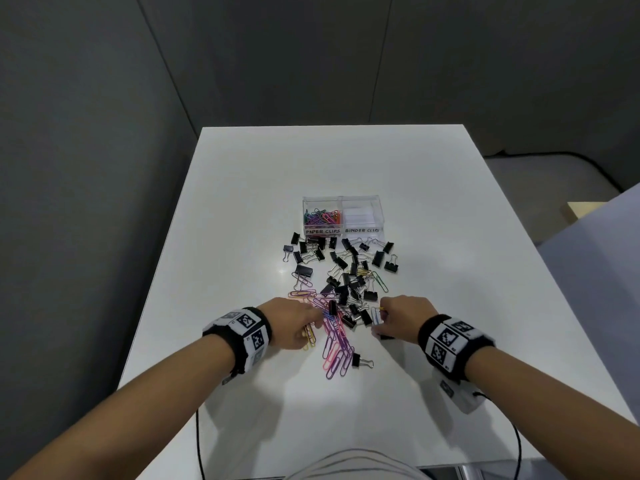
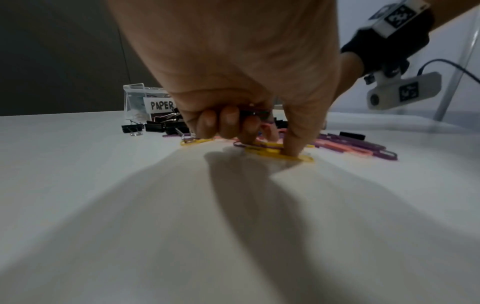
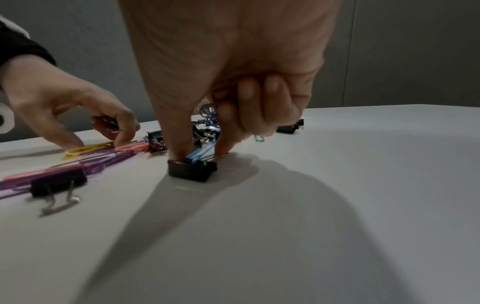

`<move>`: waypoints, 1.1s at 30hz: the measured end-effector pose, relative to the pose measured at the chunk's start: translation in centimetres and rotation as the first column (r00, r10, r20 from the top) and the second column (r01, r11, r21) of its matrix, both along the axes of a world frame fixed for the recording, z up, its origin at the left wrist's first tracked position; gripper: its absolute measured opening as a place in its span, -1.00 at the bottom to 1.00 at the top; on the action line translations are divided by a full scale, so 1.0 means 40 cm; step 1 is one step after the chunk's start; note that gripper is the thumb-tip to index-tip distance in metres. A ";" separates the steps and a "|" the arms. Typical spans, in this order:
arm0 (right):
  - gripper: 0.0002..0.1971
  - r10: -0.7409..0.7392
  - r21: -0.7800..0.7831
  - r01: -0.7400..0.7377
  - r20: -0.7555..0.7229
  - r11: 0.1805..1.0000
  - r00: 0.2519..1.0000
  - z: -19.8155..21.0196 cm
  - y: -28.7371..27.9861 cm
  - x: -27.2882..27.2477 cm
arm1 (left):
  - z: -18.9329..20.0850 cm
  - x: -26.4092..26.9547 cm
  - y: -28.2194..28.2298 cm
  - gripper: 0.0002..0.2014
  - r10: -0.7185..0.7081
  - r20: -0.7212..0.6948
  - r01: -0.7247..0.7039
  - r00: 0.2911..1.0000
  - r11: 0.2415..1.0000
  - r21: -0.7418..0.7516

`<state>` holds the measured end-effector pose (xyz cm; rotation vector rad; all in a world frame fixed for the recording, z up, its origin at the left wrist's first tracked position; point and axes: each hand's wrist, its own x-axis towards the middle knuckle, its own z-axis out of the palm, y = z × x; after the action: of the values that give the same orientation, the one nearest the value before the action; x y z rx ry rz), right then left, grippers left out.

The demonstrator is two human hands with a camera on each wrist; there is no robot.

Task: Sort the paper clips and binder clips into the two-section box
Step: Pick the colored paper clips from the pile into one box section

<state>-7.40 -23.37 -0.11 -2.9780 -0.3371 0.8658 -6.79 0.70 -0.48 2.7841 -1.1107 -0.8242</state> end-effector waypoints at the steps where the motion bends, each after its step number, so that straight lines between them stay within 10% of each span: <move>1: -0.70 -0.016 -0.006 0.016 0.005 1.000 1.000 -0.002 0.003 -0.001 | -0.001 0.001 0.002 -0.66 -0.002 0.008 0.002 1.000 1.000 0.014; 22: -0.89 -0.218 0.073 0.218 -0.005 0.973 0.976 -0.027 0.034 0.062 | 0.002 0.048 -0.008 -0.67 0.075 0.173 -0.098 0.982 0.987 0.126; 33: -0.74 -0.209 0.212 0.198 0.029 0.957 0.978 0.006 0.030 0.071 | 0.020 0.060 0.002 -0.68 0.315 0.005 -0.315 0.949 0.948 -0.036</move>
<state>-4.58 -22.18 0.12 -2.7816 -0.1100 0.6878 -4.40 0.80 0.33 2.8307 -0.6439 -0.7457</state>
